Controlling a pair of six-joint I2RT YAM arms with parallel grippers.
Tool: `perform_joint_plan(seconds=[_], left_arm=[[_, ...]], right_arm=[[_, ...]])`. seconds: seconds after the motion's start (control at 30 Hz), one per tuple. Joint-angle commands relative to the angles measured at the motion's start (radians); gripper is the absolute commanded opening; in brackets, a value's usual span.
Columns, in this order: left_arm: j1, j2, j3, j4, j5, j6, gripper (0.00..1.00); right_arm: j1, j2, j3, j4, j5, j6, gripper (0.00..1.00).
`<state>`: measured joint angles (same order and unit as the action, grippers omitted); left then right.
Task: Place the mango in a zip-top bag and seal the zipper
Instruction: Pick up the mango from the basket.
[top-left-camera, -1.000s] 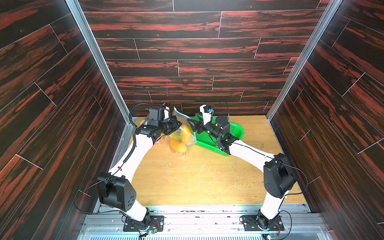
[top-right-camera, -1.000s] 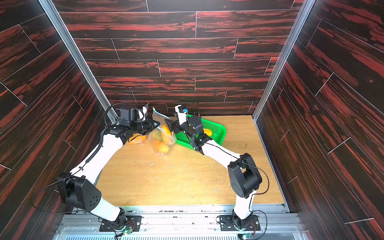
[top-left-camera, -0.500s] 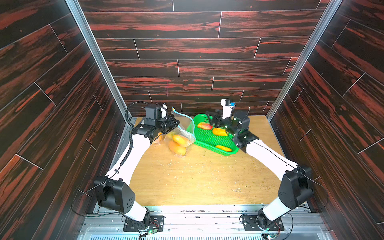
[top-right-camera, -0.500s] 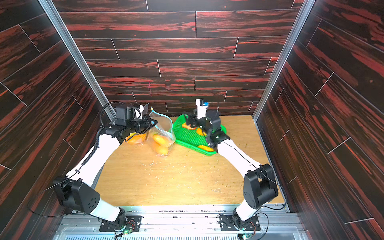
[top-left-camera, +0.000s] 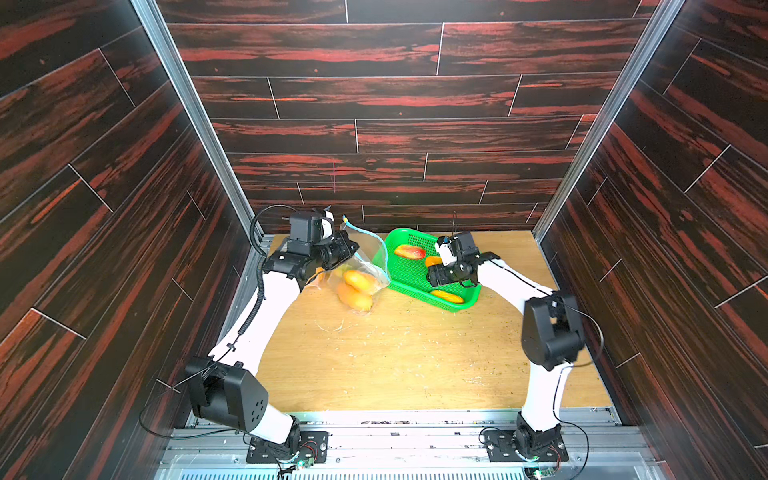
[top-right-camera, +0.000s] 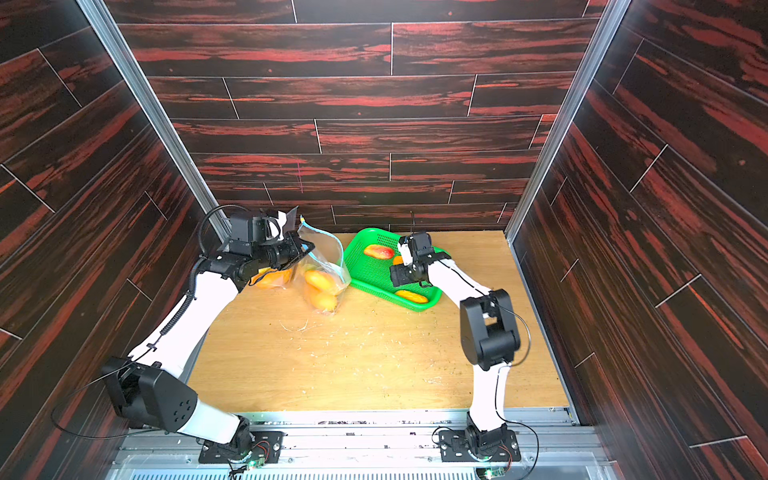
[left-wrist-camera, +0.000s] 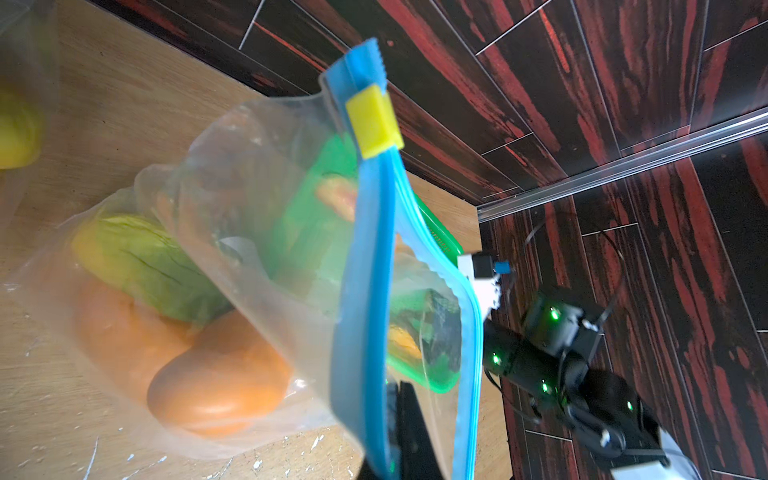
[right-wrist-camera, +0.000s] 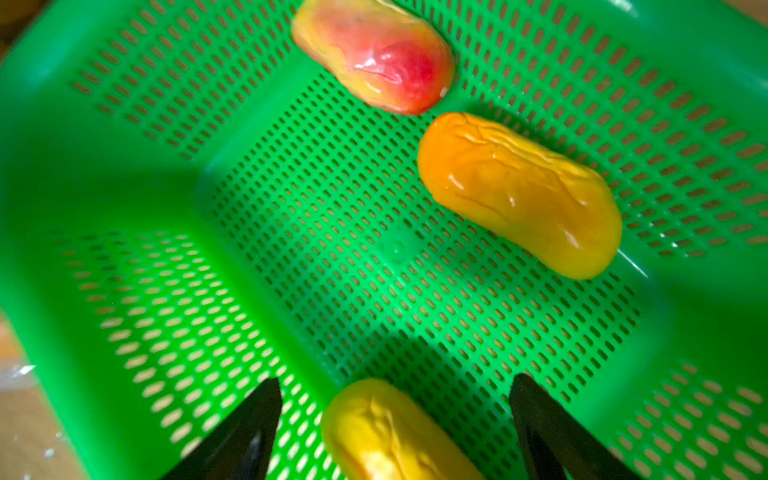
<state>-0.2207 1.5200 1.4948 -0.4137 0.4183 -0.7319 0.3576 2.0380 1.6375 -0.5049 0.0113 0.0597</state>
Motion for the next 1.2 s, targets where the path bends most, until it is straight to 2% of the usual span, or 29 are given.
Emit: perform_joint_plan(seconds=[0.0,0.27,0.47,0.6,0.8,0.9,1.03,1.17], left_arm=[[0.006,-0.050,-0.017,0.014,-0.011,0.021,0.00],[0.009,-0.050,-0.018,0.006,-0.022,0.030,0.00],[0.009,-0.038,-0.023,0.016,-0.013,0.025,0.00],[0.009,-0.037,-0.024,0.024,-0.005,0.019,0.00],[0.009,-0.043,-0.031,0.023,-0.012,0.021,0.00],[0.009,-0.040,-0.030,0.023,-0.010,0.020,0.00],[0.008,-0.038,-0.034,0.023,-0.011,0.023,0.00],[0.009,-0.033,-0.033,0.025,-0.008,0.023,0.00]], right_arm=[[-0.002,0.057,0.073,-0.202,-0.021,0.090,0.90],[0.003,0.076,0.104,-0.291,0.069,0.303,0.91],[0.001,0.028,-0.021,-0.186,-0.015,0.390,0.91],[0.003,0.091,0.010,-0.155,-0.104,0.388,0.91],[0.003,0.165,0.076,-0.107,-0.158,0.394,0.91],[0.007,0.192,0.126,-0.122,-0.171,0.354,0.91],[0.013,0.158,0.150,-0.177,-0.081,0.257,0.91],[0.014,0.066,0.122,-0.211,0.002,0.060,0.91]])
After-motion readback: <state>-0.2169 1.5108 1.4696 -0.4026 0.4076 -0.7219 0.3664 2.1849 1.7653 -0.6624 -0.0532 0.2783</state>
